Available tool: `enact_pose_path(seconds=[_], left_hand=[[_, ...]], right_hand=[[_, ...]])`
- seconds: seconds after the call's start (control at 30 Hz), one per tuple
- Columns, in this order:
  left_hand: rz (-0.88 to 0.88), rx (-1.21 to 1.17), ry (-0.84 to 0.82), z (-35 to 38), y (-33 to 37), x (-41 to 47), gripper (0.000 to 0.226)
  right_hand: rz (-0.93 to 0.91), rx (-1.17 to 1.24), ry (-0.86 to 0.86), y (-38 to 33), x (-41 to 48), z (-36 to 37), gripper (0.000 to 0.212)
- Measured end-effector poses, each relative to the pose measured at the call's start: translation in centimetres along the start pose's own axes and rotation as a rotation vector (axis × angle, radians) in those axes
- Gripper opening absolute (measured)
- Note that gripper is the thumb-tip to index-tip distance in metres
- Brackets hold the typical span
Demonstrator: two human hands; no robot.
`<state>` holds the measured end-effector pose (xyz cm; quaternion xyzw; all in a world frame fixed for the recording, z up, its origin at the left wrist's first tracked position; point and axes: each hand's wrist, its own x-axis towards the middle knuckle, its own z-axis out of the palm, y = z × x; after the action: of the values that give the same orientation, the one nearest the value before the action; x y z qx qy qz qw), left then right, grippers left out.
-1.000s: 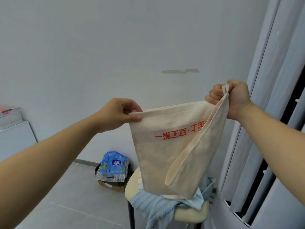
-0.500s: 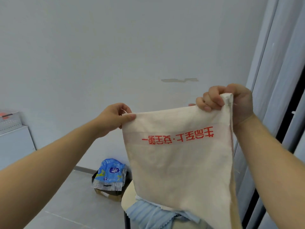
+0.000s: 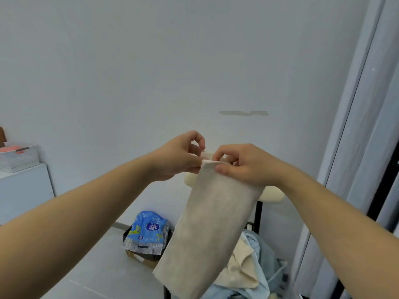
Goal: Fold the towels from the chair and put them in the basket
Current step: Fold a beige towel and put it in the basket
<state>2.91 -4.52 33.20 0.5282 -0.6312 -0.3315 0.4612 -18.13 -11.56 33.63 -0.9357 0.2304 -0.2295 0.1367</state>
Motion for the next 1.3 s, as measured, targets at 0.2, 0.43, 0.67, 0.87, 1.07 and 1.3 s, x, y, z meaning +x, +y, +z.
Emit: enact_pose_path(seconds=[0.2, 0.43, 0.67, 0.87, 1.07, 1.3], left_hand=[[0.071, 0.023, -0.022, 0.3, -0.2, -0.5, 0.011], [0.085, 0.135, -0.004, 1.1, -0.1, -0.9, 0.03], [0.162, 0.423, 0.086, 1.1, -1.3, -0.3, 0.021], [0.188, 0.58, 0.079, -1.0, -0.9, 0.2, 0.016], [0.131, 0.6, -0.04, -4.2, -2.2, 0.5, 0.015], [0.02, 0.388, -0.166, -5.2, -4.0, 0.1, 0.017]], right_hand=[[0.065, -0.012, 0.042, 1.3, -0.1, 0.7, 0.008], [0.059, -0.036, 0.081, 1.1, 0.2, 1.0, 0.015], [0.091, 0.001, 0.084, 1.0, 0.1, 1.8, 0.024], [0.146, -0.265, -0.214, -0.1, -0.5, 1.8, 0.045], [-0.164, -0.487, -0.497, -3.1, -2.3, 2.4, 0.053], [-0.361, -0.409, -0.371, -5.4, -2.8, 0.8, 0.056]])
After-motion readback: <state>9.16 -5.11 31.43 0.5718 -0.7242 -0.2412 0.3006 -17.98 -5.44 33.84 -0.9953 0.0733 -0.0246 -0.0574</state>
